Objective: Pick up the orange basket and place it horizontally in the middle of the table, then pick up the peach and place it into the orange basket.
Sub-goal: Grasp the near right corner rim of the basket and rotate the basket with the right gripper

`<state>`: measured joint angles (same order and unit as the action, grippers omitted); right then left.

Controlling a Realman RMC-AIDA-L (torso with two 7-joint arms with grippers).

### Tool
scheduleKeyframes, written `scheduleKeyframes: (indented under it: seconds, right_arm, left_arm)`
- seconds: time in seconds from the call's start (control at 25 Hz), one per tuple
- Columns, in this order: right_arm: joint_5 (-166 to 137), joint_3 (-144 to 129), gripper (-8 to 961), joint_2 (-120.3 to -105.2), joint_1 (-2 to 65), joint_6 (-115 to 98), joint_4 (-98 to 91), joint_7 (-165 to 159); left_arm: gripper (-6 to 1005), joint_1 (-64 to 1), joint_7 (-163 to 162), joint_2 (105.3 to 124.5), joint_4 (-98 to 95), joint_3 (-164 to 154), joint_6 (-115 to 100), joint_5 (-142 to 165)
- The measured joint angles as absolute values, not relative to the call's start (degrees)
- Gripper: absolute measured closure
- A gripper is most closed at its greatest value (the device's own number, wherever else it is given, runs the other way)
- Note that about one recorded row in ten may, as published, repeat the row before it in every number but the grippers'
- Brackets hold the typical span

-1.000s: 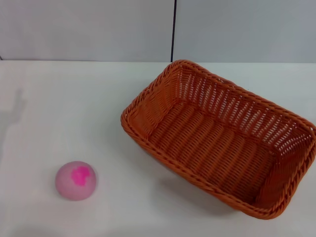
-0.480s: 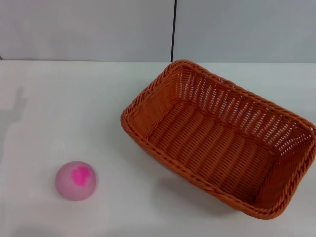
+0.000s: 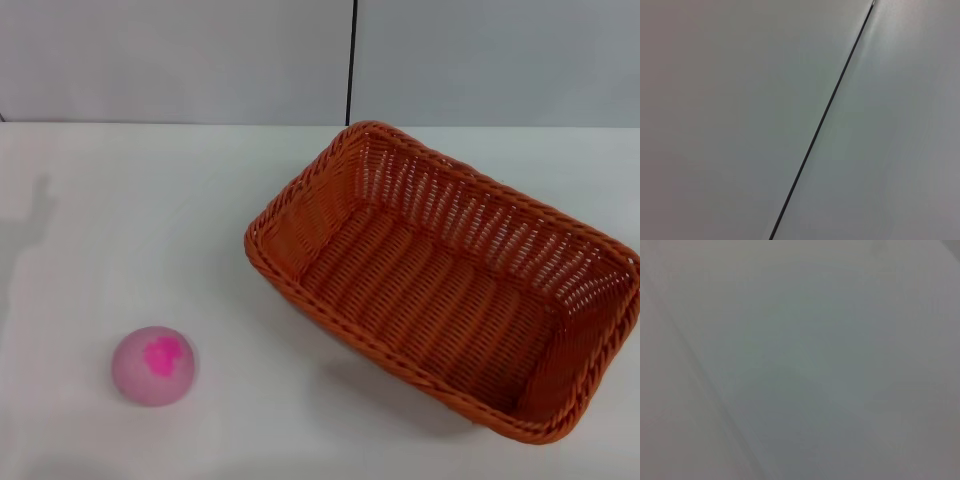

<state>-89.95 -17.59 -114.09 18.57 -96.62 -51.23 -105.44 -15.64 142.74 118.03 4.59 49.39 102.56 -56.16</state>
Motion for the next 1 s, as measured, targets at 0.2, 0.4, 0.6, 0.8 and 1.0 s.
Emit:
scheduleKeyframes:
  seconds: [0.2,0.4,0.6,0.8,1.0]
  right_arm:
    - [-103.9,-23.1,501,-112.58,23.0,-100.7,-65.3,-118.2]
    - [-118.2,-28.7,401,-110.14,30.2,-104.1,-69.2,-125.2]
    - [-131.3,-34.7,242,-109.29,36.0,-104.4,-68.3,-126.7]
    - [-139.0,-39.9,208,-110.41,39.2,-104.1,-68.0,-126.7]
    - [-144.5,-41.4,210,-112.19,41.2,-103.2,-66.9,-126.8]
  left_arm:
    - [167,-15.6,142.7,118.14,4.8,49.4,102.6,-56.2]
    - [169,-15.4,142.7,118.23,5.1,49.4,102.8,-56.2]
    - [172,-15.3,142.7,118.31,5.2,49.4,102.9,-55.9]
    - [174,-15.0,142.7,118.4,5.2,49.4,102.9,-55.9]
    - [177,-14.8,142.7,118.44,5.2,49.4,102.9,-56.0]
